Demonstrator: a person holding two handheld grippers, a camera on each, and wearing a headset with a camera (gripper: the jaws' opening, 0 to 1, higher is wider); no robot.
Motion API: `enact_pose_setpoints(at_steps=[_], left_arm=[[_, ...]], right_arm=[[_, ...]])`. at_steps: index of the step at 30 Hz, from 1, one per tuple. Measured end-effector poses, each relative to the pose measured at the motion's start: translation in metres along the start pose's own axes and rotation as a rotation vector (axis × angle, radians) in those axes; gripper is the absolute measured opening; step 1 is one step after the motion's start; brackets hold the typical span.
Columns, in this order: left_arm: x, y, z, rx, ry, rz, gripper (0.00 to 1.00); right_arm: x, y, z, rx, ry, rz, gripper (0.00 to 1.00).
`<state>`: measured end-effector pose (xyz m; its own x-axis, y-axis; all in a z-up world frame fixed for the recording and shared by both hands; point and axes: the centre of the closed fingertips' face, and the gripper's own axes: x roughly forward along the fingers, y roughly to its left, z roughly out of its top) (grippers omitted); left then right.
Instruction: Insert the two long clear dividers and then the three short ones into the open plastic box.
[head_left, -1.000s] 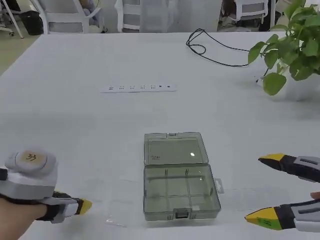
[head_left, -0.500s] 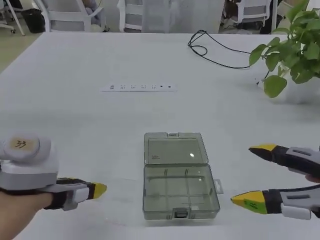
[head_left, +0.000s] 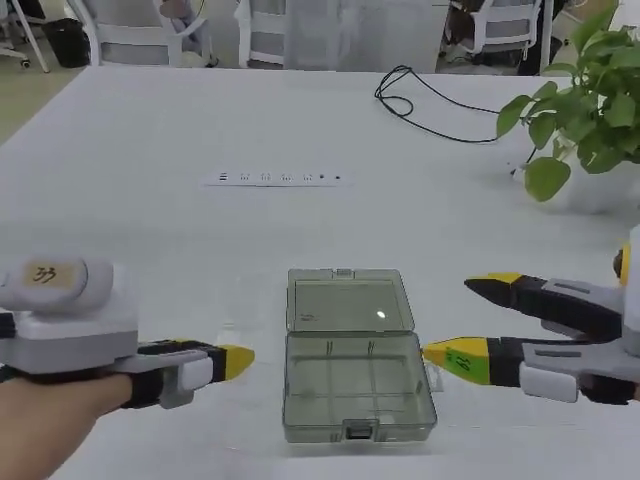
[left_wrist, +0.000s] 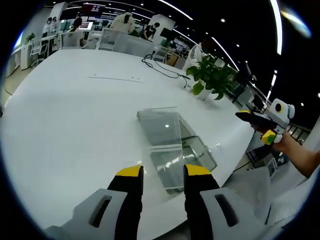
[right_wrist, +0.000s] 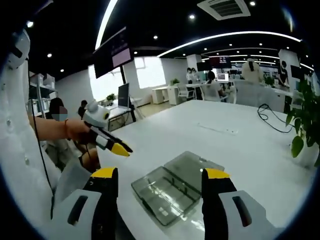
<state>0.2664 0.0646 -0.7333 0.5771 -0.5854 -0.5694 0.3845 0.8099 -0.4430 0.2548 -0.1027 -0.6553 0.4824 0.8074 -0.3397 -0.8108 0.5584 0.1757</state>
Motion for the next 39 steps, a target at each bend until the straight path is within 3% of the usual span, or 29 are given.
enact_pose_setpoints(at_steps=[8, 12, 20, 28, 39], left_arm=[[0.007, -0.034, 0.011, 0.009, -0.056, -0.076, 0.30], [0.010, -0.047, 0.014, 0.012, -0.076, -0.106, 0.30], [0.014, -0.070, 0.016, 0.058, -0.098, -0.160, 0.30], [0.016, -0.086, 0.019, 0.087, -0.121, -0.192, 0.30], [0.019, -0.099, 0.015, 0.133, -0.123, -0.214, 0.30]], right_arm=[[0.015, 0.008, 0.009, 0.054, -0.012, -0.019, 0.64], [0.019, 0.010, 0.014, 0.138, -0.043, -0.030, 0.58], [0.027, 0.013, 0.015, 0.201, -0.048, -0.039, 0.46], [0.036, 0.019, 0.013, 0.259, -0.047, -0.049, 0.33], [0.050, 0.026, -0.003, 0.307, 0.015, -0.062, 0.20]])
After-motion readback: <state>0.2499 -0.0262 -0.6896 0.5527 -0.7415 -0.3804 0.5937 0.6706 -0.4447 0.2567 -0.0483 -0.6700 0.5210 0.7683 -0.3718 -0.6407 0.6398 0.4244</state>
